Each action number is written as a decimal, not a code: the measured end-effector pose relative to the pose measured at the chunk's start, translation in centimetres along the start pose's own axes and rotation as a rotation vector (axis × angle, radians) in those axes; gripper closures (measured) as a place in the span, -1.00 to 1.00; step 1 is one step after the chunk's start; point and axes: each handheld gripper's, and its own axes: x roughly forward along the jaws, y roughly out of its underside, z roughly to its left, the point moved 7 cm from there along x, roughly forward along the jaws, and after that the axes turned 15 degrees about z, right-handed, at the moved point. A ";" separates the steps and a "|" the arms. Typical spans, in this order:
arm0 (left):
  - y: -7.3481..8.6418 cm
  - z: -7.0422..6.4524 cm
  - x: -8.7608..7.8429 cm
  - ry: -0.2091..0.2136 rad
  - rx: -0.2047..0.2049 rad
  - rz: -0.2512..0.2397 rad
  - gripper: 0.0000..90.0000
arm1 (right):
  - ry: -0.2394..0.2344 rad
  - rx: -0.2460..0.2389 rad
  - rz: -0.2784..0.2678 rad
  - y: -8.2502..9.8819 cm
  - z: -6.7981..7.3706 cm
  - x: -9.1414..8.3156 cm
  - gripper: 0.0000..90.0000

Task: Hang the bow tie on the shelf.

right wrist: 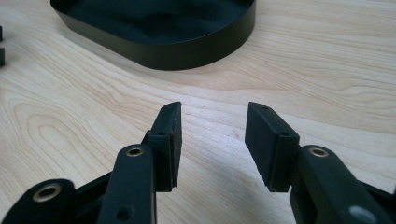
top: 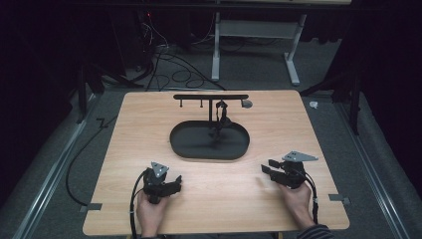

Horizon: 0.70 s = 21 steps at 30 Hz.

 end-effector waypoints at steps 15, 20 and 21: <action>0.0 0.0 0.0 0.000 -0.001 0.000 -0.55 | 0.049 -0.061 0.056 0.1 1.0 1.4 0.29; 0.0 0.0 0.0 0.000 0.000 0.000 -0.55 | 0.061 -0.073 0.070 0.1 1.2 1.8 0.28; 0.0 0.0 0.0 0.000 -0.001 0.000 -0.55 | 0.064 -0.077 0.073 0.2 1.2 1.9 0.28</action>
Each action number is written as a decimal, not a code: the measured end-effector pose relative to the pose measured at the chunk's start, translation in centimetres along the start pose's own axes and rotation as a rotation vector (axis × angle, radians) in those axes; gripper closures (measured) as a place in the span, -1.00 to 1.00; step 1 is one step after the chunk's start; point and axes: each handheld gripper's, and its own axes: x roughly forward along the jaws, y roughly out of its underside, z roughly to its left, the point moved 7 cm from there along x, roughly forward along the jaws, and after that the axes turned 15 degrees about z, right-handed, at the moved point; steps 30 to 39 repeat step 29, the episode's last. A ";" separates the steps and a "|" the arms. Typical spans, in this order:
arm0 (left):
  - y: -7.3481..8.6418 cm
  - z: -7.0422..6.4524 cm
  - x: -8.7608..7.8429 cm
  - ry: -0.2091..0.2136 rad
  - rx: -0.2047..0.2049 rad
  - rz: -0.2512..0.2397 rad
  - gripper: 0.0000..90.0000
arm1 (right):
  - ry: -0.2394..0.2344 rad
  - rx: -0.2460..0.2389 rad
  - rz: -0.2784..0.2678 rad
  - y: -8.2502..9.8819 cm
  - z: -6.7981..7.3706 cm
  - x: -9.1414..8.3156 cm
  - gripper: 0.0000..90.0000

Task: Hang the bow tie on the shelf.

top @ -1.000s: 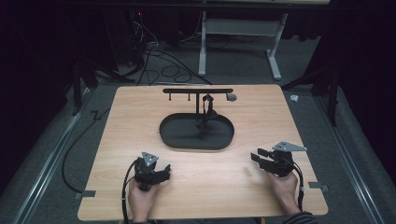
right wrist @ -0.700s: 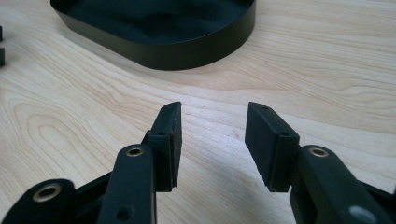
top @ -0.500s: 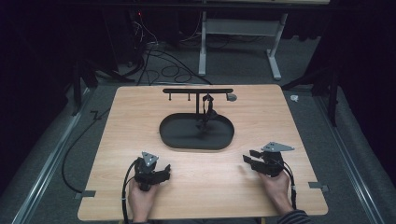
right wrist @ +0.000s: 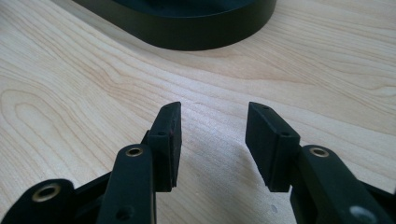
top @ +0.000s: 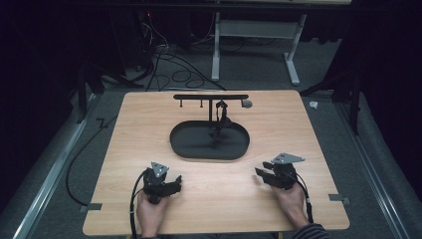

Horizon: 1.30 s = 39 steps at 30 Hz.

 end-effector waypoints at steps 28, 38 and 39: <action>0.0 -0.1 0.0 0.000 0.005 -0.001 -0.59 | 0.037 -0.053 0.034 0.1 1.1 1.1 0.01; 0.0 -0.1 0.0 0.000 0.005 -0.001 -0.59 | 0.037 -0.054 0.036 0.1 1.1 1.1 0.00; 0.0 -0.1 0.0 0.000 0.005 -0.001 -0.59 | 0.037 -0.054 0.036 0.1 1.1 1.1 0.00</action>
